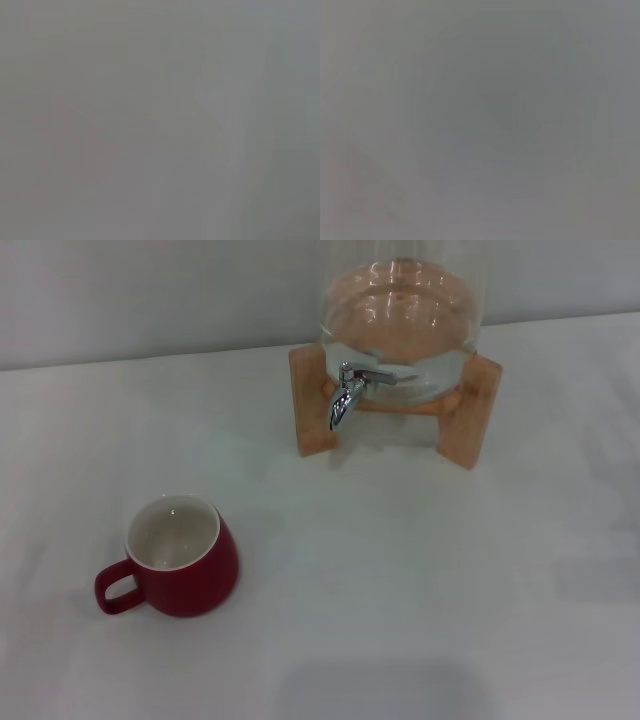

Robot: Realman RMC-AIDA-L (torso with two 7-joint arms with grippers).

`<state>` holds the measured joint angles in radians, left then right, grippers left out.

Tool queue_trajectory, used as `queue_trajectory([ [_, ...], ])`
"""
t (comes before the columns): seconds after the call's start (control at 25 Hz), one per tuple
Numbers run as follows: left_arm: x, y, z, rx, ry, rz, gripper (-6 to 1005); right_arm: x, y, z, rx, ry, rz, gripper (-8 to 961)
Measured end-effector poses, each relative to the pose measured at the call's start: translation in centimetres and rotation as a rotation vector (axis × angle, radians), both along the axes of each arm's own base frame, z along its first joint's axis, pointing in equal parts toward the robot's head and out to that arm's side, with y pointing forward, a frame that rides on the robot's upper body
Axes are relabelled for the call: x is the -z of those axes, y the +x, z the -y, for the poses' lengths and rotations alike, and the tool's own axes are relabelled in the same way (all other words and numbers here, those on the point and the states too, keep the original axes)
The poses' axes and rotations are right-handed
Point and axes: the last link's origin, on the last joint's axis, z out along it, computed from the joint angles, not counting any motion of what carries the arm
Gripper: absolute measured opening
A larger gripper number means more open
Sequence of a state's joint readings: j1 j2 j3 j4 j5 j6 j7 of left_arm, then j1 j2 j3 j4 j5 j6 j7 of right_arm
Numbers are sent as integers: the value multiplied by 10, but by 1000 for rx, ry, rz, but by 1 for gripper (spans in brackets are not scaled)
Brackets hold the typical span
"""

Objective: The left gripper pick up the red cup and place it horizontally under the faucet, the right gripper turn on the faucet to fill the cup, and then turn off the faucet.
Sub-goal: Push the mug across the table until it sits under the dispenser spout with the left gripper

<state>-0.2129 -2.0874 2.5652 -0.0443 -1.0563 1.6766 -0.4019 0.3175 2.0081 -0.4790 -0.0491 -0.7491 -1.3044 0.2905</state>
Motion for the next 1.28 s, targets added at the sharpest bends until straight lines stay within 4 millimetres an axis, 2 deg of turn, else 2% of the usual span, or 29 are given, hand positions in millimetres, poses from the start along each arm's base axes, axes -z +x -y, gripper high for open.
queue_trajectory([
  [0.68,31,5,21,26,-167,27,865,1,0,0,-4,-16,12,875],
  [1.28,49,6,16,14,-279,34,865,3,1,2,0,-22,10,875],
])
